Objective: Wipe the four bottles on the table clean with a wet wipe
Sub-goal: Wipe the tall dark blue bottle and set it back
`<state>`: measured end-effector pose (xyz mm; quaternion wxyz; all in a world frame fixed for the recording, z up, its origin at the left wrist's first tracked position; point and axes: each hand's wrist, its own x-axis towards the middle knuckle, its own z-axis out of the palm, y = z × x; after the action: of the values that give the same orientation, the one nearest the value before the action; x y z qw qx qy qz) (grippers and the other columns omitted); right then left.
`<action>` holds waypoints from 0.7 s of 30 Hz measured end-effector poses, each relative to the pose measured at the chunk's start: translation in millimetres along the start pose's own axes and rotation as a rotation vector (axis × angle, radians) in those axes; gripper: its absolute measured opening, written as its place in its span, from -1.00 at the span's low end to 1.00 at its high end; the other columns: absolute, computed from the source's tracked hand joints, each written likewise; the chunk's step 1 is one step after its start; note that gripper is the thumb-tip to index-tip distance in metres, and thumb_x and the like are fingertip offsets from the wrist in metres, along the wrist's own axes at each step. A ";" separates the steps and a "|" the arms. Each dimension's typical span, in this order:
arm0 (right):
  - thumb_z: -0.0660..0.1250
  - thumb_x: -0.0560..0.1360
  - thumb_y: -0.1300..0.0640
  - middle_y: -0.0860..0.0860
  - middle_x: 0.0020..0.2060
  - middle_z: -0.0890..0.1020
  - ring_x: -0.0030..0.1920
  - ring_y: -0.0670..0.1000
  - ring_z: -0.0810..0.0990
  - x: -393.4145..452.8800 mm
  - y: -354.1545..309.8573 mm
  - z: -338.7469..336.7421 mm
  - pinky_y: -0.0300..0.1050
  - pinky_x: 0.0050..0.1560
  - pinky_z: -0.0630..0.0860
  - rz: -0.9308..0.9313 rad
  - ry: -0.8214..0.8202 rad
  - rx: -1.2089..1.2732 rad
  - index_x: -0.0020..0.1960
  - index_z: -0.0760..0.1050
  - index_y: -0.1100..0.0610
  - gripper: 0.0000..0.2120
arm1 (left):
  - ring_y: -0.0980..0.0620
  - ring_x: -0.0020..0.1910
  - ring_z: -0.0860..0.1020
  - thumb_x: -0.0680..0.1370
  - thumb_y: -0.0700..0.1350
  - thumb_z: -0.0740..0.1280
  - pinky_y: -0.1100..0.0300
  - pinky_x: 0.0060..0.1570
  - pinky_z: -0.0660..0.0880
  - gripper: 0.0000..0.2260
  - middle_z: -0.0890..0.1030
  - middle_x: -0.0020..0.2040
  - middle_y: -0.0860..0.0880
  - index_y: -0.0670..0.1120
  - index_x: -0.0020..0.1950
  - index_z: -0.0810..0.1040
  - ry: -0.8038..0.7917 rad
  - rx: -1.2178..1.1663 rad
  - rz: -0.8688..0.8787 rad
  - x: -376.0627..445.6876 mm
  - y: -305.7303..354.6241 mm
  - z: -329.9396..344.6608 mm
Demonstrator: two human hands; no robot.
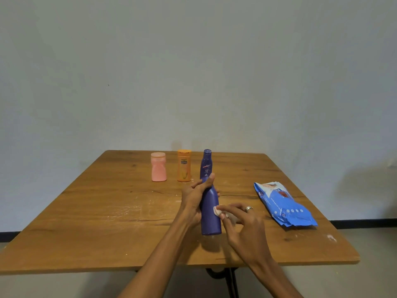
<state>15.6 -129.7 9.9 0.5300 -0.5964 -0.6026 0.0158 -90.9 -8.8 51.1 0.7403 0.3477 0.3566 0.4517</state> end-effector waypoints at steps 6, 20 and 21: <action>0.44 0.53 0.04 -0.23 -0.02 0.57 0.01 -0.18 0.58 44.4 -2.6 5.3 -0.17 -0.08 0.60 0.028 0.067 -0.017 0.10 0.63 -0.16 -0.82 | -0.11 -0.17 0.65 0.58 0.00 0.39 0.06 -0.19 0.65 -0.64 0.67 -0.05 -0.23 -0.31 0.12 0.61 -0.118 0.013 -0.007 -8.3 -2.3 0.2; 0.48 0.49 0.17 -0.17 0.03 0.59 0.08 -0.27 0.55 56.1 -9.5 2.5 -0.45 -0.04 0.49 -0.057 0.082 -0.015 0.16 0.65 -0.07 -0.73 | -0.21 0.25 0.59 0.58 -0.20 0.37 0.02 0.12 0.60 -0.75 0.65 0.23 -0.22 -0.15 0.24 0.66 -0.220 -0.017 0.015 -8.3 -2.9 -4.0; 0.47 0.51 0.14 -0.17 0.01 0.61 0.05 -0.23 0.58 57.5 -8.5 1.7 -0.41 -0.05 0.52 -0.031 0.113 0.009 0.14 0.65 -0.09 -0.76 | -0.20 0.24 0.59 0.57 -0.19 0.37 0.01 0.12 0.60 -0.75 0.65 0.23 -0.21 -0.14 0.24 0.66 -0.225 -0.025 0.008 -8.7 -3.7 -3.0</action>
<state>24.2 -88.8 50.3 0.5661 -0.5846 -0.5807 -0.0232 -94.8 -17.4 48.3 0.7780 0.3885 0.2640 0.4172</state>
